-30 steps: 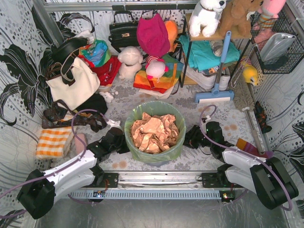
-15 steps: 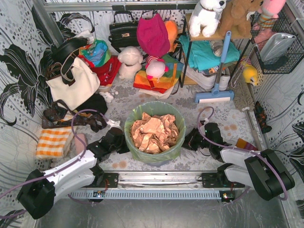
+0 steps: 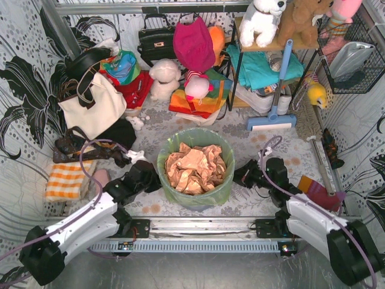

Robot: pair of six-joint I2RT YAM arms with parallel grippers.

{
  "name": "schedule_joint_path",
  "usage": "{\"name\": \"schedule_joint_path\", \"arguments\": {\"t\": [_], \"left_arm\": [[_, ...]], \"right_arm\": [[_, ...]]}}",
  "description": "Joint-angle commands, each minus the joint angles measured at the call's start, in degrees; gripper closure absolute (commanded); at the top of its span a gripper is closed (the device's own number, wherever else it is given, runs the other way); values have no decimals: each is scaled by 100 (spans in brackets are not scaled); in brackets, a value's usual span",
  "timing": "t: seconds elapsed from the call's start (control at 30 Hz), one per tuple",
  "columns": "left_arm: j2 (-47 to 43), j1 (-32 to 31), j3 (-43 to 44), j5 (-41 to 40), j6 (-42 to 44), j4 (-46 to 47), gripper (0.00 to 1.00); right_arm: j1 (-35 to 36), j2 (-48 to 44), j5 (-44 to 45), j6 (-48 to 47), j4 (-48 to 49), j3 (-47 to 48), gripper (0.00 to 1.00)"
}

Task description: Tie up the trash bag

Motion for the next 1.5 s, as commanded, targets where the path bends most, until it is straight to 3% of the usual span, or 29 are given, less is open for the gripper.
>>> {"name": "schedule_joint_path", "arguments": {"t": [0.0,0.3,0.77,0.97,1.17,1.47], "left_arm": [[-383,-49,436,-380,-249,-587,100],[-1079,-57,1162,-286,-454,-1311,100],[-1838,-54,2495,-23,-513,-2284,100],[-1593,-45,3086,248,-211,-2258,100],[-1140,-51,3596,284,150,-2616,100],[-475,-45,4166,99,596,-2605,100]], "right_arm": [[30,-817,507,-53,-1100,69,100],[33,-2319,868,-113,-2512,478,100],[30,-2801,819,-299,-2452,1699,100],[34,-2626,781,-493,-2699,2321,100],[34,-2713,1290,-573,-3671,2721,100],[32,-2639,1784,-477,-4141,2632,100]]}}
